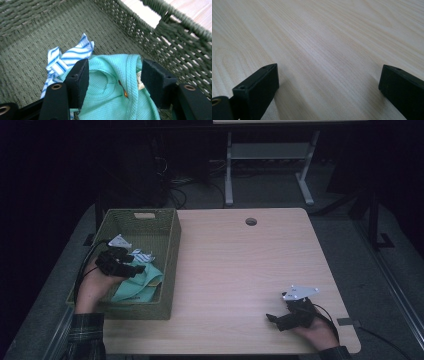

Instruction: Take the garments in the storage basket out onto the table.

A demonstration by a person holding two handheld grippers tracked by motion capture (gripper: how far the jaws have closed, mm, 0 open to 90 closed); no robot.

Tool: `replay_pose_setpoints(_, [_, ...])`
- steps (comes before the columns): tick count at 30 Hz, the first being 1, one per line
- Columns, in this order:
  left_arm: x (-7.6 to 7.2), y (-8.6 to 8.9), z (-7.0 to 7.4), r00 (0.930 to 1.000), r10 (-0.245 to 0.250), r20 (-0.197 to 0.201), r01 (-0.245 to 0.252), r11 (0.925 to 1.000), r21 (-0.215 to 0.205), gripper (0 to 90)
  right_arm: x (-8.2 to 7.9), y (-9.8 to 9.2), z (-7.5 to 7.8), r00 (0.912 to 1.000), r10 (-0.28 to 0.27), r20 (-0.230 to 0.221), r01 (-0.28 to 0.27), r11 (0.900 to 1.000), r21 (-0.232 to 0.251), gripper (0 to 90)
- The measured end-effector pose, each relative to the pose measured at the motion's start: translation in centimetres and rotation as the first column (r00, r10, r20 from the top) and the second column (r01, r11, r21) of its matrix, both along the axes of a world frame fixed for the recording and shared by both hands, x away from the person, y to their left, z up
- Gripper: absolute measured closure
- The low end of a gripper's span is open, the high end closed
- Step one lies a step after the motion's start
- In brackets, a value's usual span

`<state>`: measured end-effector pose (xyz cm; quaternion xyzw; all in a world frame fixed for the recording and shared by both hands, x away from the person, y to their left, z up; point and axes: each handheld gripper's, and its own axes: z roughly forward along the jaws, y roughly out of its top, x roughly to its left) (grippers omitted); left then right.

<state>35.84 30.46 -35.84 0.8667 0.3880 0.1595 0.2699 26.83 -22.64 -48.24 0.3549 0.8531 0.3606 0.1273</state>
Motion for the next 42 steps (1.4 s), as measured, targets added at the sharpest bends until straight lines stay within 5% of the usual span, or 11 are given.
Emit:
replay_pose_setpoints(19, [1.0, -1.3, -2.6, 0.9973, -0.032, -0.067, 0.035, 0.998, 0.053, 43.0, 0.0, 0.0, 0.0, 1.0, 0.0, 0.0, 0.0, 1.0, 0.0, 2.5])
replay_pose_setpoints(42, [1.8, -1.5, -5.2, 0.9876, -0.039, -0.152, 0.046, 0.9982, 0.039, 49.5, 0.0, 0.0, 0.0, 1.0, 0.0, 0.0, 0.0, 1.0, 0.0, 2.5])
